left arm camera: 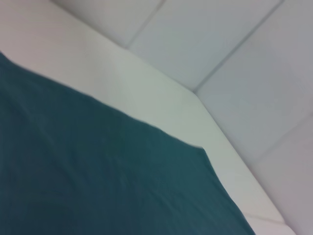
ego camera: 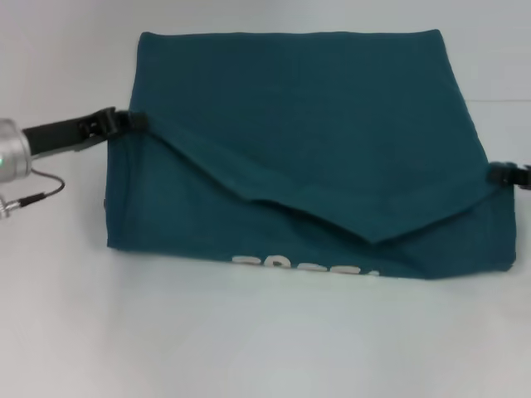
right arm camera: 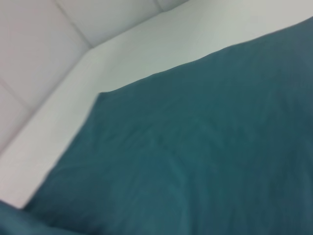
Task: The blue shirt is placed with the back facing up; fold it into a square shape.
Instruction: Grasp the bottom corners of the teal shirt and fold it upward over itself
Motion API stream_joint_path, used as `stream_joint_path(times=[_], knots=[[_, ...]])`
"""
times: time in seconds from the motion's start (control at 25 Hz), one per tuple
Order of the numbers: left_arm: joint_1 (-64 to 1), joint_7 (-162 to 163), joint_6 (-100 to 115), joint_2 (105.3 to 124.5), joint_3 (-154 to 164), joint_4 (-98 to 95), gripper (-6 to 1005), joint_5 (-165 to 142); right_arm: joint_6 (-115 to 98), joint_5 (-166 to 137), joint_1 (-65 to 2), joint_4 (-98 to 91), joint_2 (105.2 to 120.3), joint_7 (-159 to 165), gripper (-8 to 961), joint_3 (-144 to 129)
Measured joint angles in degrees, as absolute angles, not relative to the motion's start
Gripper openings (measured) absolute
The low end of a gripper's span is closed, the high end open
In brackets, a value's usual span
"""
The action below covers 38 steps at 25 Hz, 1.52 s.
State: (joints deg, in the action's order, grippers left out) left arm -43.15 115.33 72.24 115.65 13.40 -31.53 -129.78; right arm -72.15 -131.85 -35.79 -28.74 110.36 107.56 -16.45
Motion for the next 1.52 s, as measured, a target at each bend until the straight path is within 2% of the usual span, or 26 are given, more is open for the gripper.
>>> stream_joint_path(times=[0.24,0.64,0.88,1.12,1.52], knots=[[-45.35,108.06,61.85,116.05,13.48,-25.80,11,-122.46,-58.48,-128.67,-39.73,-26.11,112.32,102.65,63,-17.02],[-49.65,99.33,48.94,119.95,13.54,-23.26,11,-117.53,-43.35,-126.30,-44.72,-23.99,114.13,97.31,71,-18.26],[-51.31,96.92,45.59,119.60,13.54,-21.44,11,-114.50,-38.75,-124.35,-46.43,-23.02,114.30,94.53,75,-19.34],[-51.56,96.66,44.98,119.13,13.64,-21.33,11,-112.67,-37.97,-122.79,-47.48,-22.93,113.61,94.33,80,-20.70],[-51.17,95.80,42.69,119.70,13.40,-19.73,12,-112.04,-33.73,-122.79,-47.97,-20.09,113.90,92.40,88,-21.52]])
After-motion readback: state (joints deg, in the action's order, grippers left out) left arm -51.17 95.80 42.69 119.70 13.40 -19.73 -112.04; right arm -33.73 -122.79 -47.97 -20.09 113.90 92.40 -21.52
